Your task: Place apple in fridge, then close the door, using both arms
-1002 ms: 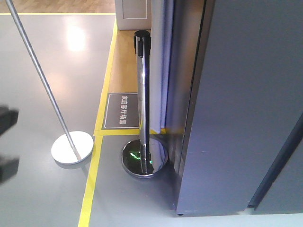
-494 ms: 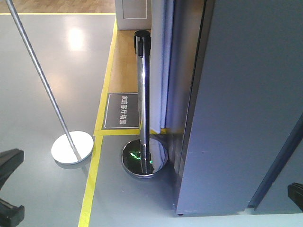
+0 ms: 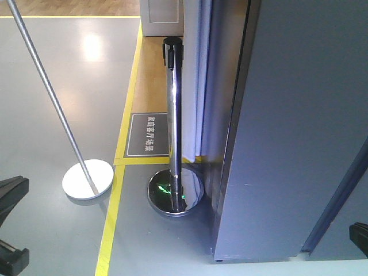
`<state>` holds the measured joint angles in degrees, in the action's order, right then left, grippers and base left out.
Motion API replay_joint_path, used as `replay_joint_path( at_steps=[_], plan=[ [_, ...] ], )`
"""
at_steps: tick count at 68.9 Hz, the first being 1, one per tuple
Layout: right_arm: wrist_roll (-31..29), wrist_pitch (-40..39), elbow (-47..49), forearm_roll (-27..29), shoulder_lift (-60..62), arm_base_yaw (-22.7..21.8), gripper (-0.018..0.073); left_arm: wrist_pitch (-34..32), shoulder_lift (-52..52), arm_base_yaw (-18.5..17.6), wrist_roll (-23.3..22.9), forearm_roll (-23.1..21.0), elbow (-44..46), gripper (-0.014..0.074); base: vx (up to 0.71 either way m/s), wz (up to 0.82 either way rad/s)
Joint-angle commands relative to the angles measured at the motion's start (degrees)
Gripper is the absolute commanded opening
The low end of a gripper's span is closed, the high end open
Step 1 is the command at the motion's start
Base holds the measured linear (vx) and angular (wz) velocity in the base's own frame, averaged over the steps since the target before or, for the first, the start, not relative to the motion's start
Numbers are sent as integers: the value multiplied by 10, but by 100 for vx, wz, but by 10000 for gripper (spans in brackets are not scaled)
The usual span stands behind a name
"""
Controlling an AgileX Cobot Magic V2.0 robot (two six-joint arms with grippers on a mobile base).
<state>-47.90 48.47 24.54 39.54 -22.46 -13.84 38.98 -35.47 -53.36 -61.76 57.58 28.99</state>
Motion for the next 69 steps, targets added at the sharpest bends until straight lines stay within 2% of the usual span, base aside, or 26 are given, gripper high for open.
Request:
replay_joint_path(
  at_steps=[1, 25, 33, 40, 49, 69],
  plan=[
    [-2, -22, 15, 22, -4, -3, -11, -20, -1, -3, -7, 24, 15, -8, 0, 0],
    [-2, -22, 15, 22, -4, -3, -11, -18, -1, -3, -7, 24, 15, -8, 0, 0],
    [-2, -21, 15, 22, -4, -3, -11, -24, -1, 8, -30, 23, 15, -8, 0, 0],
    [-2, -21, 15, 22, -4, -3, -11, -44, -1, 45, -75, 24, 15, -8, 0, 0],
    [-2, -21, 15, 22, -4, -3, -11, -83, -1, 99, -76, 26, 7, -8, 0, 0],
    [-2, -21, 15, 22, -4, -3, -11, -279, 11, 254, -82, 24, -62, -8, 0, 0]
  ],
)
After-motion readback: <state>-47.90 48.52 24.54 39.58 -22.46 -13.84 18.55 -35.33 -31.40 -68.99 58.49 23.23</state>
